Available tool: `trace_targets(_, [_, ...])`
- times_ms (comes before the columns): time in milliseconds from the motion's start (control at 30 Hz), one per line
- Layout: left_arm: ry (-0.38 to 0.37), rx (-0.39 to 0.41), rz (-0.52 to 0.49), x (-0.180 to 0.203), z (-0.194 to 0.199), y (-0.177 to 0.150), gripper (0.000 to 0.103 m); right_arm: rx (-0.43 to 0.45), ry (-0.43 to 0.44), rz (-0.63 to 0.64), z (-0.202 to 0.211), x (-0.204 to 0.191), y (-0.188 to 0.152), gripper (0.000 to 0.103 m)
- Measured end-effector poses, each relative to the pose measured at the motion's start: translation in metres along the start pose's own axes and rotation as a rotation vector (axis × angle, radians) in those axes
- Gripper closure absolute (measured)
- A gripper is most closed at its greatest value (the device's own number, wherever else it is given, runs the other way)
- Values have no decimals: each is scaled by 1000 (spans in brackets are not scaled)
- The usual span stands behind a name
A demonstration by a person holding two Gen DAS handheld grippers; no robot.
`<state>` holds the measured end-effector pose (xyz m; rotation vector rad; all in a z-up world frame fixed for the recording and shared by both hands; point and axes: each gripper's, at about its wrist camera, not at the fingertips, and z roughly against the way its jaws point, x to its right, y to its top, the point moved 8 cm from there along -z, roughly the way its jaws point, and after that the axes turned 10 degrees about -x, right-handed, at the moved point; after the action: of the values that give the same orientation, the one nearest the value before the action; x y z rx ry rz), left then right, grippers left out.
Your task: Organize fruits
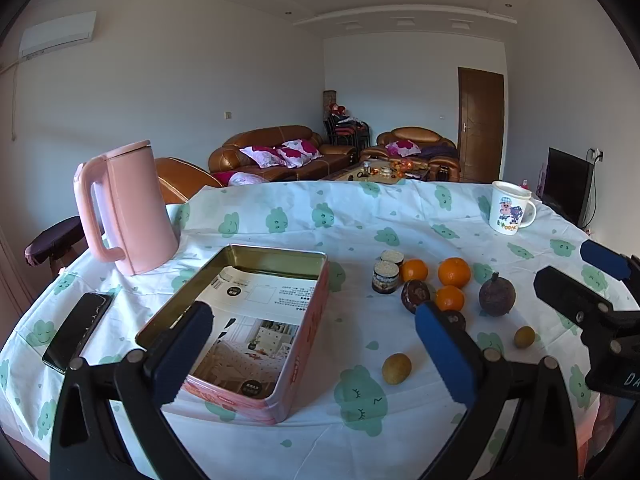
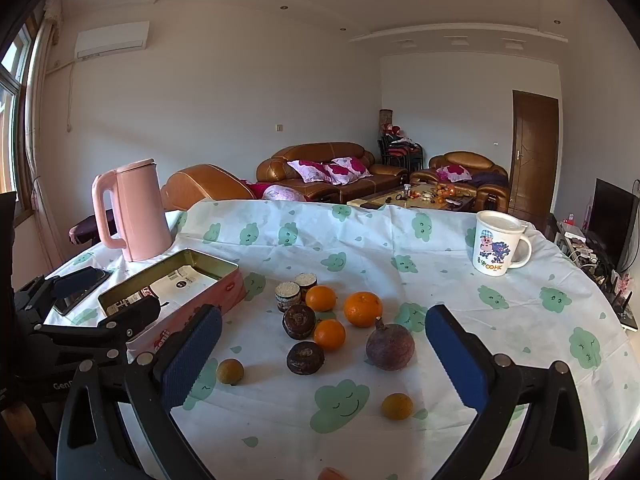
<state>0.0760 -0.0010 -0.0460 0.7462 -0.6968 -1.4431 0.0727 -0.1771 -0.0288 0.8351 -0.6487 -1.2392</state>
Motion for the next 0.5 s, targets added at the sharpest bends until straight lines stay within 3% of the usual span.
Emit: trace_targets(500, [0,-1,0,0,-1,-1,0,-14,8,1,-3,-5,-6,1])
